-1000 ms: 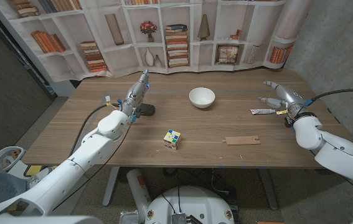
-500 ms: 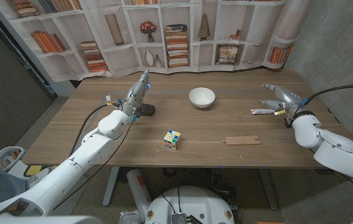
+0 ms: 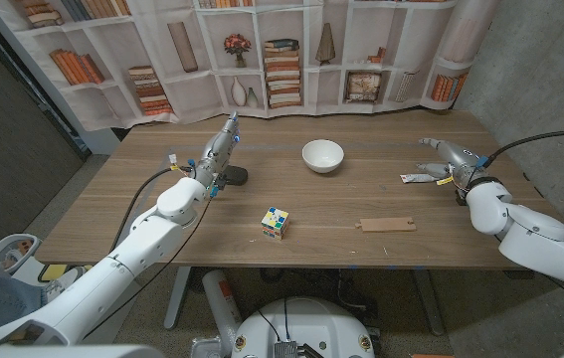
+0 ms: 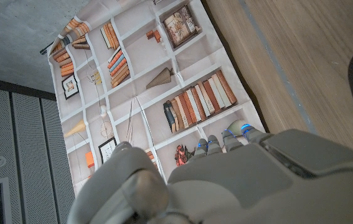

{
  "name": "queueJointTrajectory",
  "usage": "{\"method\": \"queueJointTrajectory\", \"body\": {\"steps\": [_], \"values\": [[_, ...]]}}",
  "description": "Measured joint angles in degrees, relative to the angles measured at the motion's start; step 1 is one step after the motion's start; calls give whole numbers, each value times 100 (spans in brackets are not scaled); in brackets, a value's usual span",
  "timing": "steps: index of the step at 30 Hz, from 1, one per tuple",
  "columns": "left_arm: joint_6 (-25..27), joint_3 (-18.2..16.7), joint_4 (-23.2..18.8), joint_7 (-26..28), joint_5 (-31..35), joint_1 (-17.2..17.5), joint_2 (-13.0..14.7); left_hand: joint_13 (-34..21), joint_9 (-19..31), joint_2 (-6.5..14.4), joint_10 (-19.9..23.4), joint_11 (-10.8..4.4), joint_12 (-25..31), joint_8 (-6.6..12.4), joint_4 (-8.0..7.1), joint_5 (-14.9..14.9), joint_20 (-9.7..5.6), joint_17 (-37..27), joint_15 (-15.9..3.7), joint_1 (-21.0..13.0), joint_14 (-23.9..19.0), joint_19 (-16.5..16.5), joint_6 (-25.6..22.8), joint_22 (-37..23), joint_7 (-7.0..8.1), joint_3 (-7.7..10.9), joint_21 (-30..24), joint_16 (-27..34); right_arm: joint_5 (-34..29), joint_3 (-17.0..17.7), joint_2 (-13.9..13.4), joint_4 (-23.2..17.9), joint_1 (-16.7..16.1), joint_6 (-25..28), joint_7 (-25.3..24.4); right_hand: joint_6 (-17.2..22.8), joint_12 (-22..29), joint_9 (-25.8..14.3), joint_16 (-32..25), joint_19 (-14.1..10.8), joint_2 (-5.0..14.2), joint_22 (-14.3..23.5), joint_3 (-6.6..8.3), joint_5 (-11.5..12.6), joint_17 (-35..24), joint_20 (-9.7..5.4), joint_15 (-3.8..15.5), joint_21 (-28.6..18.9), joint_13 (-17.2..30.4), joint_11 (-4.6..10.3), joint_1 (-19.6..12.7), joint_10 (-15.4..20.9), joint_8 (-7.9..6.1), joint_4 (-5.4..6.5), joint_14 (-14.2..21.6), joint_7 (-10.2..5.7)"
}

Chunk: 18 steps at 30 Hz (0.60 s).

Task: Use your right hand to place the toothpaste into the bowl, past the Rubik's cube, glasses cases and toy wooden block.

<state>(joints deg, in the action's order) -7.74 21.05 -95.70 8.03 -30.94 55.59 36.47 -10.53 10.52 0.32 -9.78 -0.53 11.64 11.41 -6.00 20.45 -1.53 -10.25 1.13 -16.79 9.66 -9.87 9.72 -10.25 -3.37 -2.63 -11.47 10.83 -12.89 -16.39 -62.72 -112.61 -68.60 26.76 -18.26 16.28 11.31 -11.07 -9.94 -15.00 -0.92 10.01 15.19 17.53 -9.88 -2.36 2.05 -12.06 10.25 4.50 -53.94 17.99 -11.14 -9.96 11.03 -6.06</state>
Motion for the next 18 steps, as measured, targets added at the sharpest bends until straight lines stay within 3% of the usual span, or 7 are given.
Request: {"method": "queueJointTrajectory", "body": {"steps": [18], "values": [[-34,-28,-84,24,8,93,28,1,0,22,0,0,0,1,0,0,0,0,-34,-22,35,0,-22,0,21,0,0,0,-167,-412,-249,-209,282,576,265,53,44,1,0,44,23,-1,47,33,-14,0,14,44,0,73,-78,33,0,48,-13,54]]}}
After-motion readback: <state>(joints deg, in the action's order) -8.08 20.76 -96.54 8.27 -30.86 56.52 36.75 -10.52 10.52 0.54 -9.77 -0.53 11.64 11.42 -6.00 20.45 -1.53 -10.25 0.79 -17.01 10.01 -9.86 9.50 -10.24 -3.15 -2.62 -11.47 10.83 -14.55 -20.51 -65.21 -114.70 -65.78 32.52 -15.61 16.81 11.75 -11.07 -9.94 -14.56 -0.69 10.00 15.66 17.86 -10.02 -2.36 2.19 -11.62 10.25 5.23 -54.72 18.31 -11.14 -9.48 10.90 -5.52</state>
